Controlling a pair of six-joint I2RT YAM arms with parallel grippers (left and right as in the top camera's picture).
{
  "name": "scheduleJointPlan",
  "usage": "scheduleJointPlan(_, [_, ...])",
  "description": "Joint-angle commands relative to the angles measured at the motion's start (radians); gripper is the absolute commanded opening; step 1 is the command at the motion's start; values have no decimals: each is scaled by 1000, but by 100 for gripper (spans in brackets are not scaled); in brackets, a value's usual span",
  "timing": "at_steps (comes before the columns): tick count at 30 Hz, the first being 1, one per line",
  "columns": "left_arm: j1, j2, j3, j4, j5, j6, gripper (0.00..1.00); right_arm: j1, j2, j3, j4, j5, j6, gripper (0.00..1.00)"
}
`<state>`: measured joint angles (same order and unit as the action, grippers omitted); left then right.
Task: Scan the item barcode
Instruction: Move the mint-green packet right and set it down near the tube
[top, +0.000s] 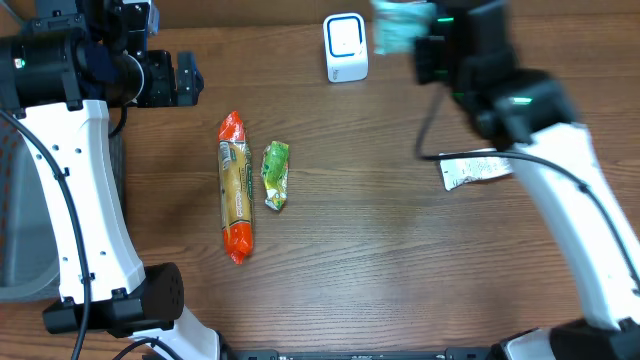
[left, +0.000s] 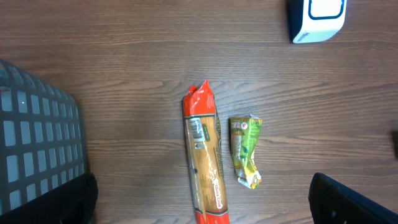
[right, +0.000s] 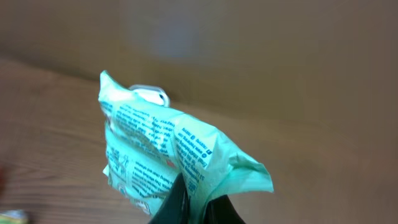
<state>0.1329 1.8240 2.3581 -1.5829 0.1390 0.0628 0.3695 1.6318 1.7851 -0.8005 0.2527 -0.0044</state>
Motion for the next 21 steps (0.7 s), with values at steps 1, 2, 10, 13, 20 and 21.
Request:
scheduleJointPlan(1, [4,-13,16,2,8,20,100,-134,-6,-2,-173,-49,537,4])
scheduleJointPlan(2, [4,-13,16,1,8,20,100,-172,-2,-5,-228,-49,638,4])
scheduleJointPlan(10, [4,-13,16,1,8,20,100,-334,31,-206,-233,-49,1017,4])
scheduleJointPlan(13, [4,-13,16,1,8,20,100,-351,42,-327,-117,-53,1038,4])
scheduleJointPlan(20, [4,-13,16,1,8,20,100,-370,82,-455,-35,-48,1037,4])
scheduleJointPlan(21, [4,-13,16,1,8,20,100,-373,84,-456,-48,-46,1037,4])
